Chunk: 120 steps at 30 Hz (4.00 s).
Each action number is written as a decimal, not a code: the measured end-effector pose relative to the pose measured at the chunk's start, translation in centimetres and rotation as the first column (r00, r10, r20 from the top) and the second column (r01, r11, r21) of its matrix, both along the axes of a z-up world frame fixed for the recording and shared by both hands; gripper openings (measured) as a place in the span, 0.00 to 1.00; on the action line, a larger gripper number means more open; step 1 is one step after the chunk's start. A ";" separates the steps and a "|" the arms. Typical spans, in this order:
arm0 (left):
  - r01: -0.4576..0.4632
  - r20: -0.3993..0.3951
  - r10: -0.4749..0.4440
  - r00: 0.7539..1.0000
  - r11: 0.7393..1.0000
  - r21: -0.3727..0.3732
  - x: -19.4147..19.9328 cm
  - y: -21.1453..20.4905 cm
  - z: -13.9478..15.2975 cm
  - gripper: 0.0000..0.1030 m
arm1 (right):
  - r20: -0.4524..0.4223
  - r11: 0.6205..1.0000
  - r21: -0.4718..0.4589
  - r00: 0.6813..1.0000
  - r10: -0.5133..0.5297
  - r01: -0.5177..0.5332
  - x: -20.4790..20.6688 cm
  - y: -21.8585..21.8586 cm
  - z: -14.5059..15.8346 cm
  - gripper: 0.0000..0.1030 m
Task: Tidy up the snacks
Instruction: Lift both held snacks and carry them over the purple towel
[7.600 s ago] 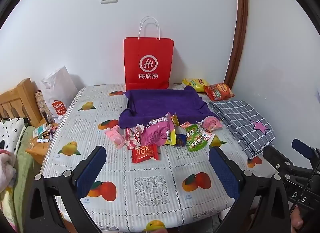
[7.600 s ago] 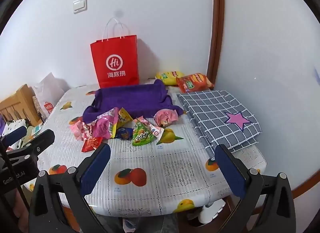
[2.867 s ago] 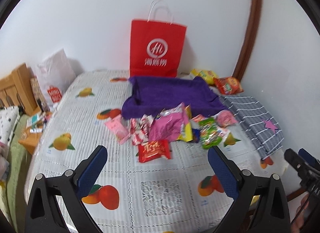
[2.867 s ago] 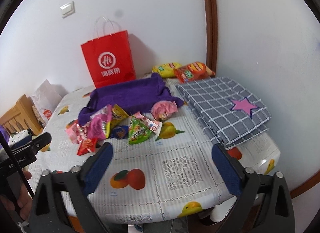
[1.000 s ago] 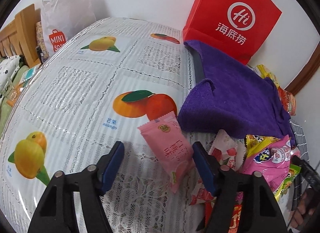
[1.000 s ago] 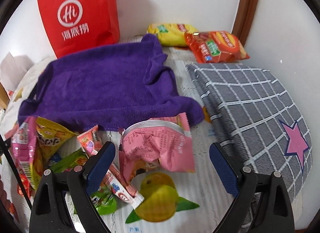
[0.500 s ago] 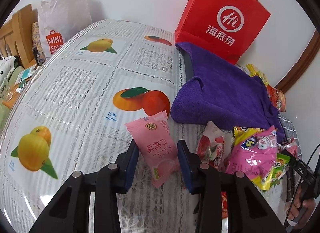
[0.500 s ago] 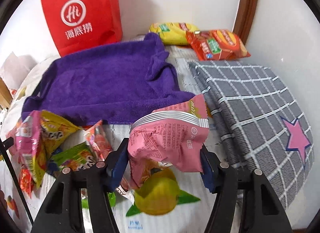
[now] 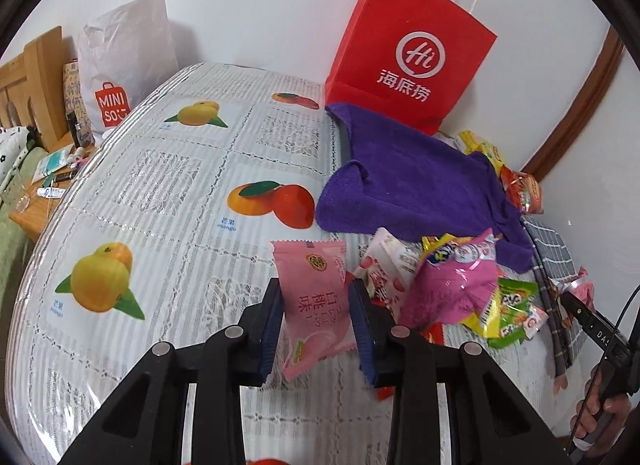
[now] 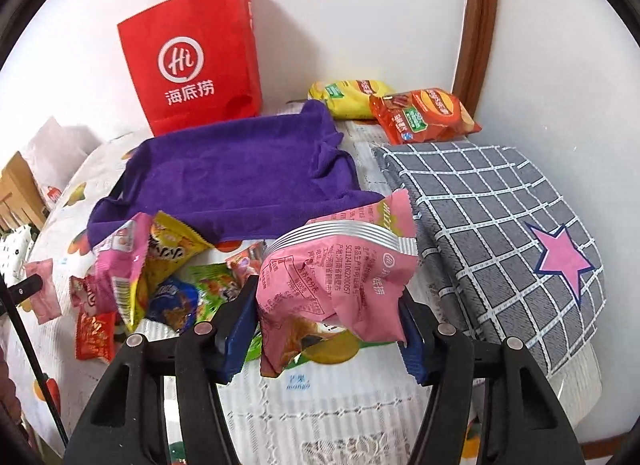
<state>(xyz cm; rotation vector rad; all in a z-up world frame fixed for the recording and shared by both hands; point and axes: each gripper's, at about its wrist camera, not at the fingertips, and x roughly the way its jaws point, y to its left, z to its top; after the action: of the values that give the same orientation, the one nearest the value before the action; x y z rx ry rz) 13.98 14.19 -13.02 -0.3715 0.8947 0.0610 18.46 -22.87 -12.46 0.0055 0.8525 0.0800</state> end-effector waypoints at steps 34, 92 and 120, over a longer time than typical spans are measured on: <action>0.050 0.006 -0.050 0.999 0.998 0.031 1.7 -2.1 2.9 0.30 | 0.044 0.998 0.057 0.999 0.001 -0.004 -0.1 -0.2 3.3 0.58; 0.164 -0.021 -0.163 0.986 0.977 0.132 24.0 -5.7 2.5 0.30 | -0.007 0.994 -0.006 0.994 0.112 -0.112 22.8 7.4 2.5 0.59; 0.157 -0.113 -0.142 0.983 0.978 0.138 25.1 -6.0 -0.4 0.30 | -0.186 0.988 -0.055 0.974 0.132 -0.144 25.3 7.2 -1.9 0.59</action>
<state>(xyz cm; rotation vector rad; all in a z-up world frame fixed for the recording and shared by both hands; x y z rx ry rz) 39.05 8.15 -13.44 -0.1642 1.0108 0.0064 43.77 -15.70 -14.36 -0.1122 1.0375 0.1831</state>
